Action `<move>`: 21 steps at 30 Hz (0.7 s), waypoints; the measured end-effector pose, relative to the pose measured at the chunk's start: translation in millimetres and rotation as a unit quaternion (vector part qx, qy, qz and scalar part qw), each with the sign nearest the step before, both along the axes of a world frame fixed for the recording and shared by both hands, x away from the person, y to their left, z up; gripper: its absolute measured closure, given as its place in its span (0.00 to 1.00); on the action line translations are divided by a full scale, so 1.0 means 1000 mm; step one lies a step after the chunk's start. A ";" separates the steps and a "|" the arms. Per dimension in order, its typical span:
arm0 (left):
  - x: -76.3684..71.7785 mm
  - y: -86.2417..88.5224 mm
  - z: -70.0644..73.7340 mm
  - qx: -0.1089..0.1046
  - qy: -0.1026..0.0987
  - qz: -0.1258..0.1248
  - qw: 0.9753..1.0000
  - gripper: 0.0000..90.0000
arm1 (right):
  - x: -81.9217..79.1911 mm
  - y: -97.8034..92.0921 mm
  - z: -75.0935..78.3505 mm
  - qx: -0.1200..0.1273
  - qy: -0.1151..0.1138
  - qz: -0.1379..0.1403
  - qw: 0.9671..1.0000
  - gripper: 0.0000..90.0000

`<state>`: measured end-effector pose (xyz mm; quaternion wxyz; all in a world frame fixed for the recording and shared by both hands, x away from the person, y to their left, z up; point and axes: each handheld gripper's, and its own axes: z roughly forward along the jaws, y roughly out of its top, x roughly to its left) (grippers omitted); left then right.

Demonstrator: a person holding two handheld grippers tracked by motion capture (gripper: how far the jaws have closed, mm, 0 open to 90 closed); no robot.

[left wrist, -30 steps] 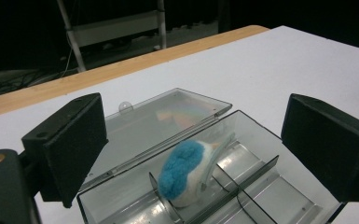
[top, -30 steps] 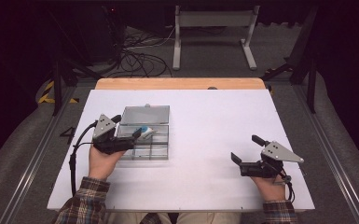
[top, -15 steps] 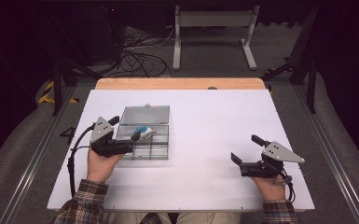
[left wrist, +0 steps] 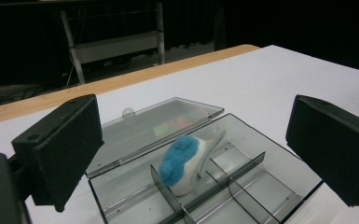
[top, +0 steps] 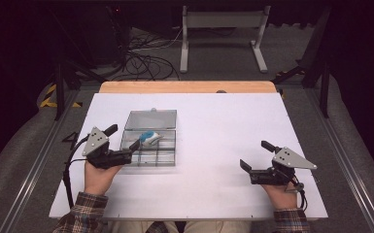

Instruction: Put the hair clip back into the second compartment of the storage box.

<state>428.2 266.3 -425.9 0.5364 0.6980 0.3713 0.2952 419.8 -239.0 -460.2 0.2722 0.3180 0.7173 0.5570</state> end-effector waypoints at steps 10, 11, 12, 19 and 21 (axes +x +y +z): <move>-0.010 0.014 -0.002 -0.003 -0.009 0.003 1.000 0.04 | 0.000 -0.001 0.000 0.002 -0.002 -0.001 1.000 0.00; -0.011 0.014 -0.002 -0.003 -0.010 0.004 1.000 0.04 | 0.000 0.000 0.000 0.002 -0.003 -0.001 1.000 0.00; -0.012 0.015 -0.003 -0.003 -0.011 0.006 1.000 0.04 | 0.000 0.000 0.000 0.002 -0.003 -0.001 1.000 0.00; -0.019 0.020 -0.006 -0.004 -0.014 0.006 1.000 0.04 | -0.001 -0.002 0.001 0.006 -0.006 -0.004 1.000 0.00; -0.021 0.021 -0.007 -0.006 -0.016 0.007 1.000 0.03 | -0.001 -0.002 0.001 0.007 -0.006 -0.005 1.000 0.00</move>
